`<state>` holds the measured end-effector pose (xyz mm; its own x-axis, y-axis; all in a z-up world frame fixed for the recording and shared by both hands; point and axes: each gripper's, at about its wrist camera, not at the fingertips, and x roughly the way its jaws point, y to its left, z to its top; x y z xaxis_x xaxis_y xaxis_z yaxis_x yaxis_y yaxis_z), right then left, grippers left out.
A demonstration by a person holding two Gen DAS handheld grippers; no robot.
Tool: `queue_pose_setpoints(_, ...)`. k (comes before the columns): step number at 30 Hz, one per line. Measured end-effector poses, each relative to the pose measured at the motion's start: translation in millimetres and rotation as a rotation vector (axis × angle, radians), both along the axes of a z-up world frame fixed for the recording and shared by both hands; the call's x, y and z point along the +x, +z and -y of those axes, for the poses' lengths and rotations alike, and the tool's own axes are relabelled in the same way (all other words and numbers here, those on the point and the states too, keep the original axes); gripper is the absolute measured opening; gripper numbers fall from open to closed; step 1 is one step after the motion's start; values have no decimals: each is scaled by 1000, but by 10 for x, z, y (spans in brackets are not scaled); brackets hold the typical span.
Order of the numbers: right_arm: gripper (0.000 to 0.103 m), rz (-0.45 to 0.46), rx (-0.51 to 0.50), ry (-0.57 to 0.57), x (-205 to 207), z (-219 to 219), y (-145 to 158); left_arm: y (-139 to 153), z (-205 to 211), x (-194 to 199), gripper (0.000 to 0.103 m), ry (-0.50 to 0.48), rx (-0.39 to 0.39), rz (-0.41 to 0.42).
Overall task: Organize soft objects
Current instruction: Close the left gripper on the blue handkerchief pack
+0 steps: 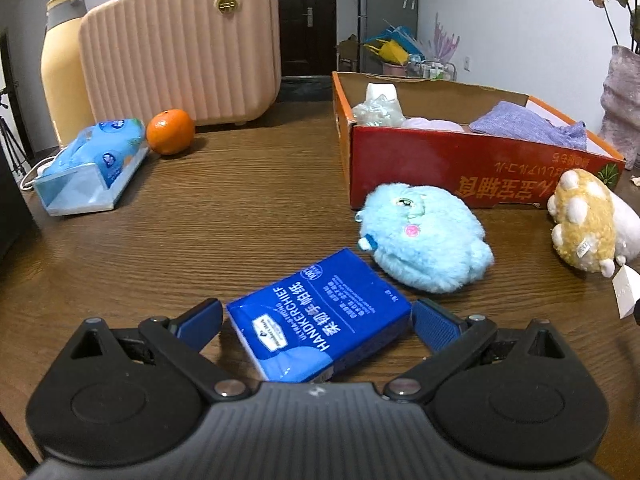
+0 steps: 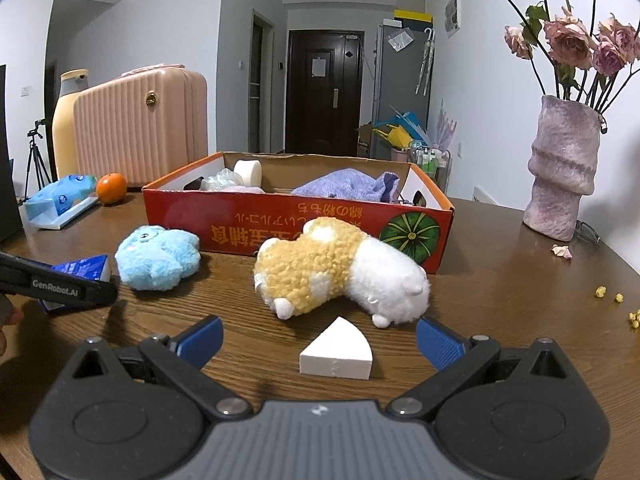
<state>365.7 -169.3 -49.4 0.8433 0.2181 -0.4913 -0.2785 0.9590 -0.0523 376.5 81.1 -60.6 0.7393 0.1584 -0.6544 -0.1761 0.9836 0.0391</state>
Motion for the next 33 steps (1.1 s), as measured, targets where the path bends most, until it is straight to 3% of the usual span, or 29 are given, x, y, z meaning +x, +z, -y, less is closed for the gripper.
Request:
queue_pose_setpoints(4, 103, -2, 1, -8, 9, -4, -4, -14, -2, 31, 91, -7, -7, -9)
queue_pose_setpoints(7, 103, -4, 3, -12, 12, 6, -7, -9, -22, 30, 89, -12, -26, -5)
queue_pose_setpoints(23, 103, 25, 45, 17, 0, -36, 39, 112, -48, -93, 88, 32, 10, 74)
queue_pose_setpoints(33, 103, 31, 59, 59, -5, -332, 45, 227, -141, -204, 88, 45, 28, 126)
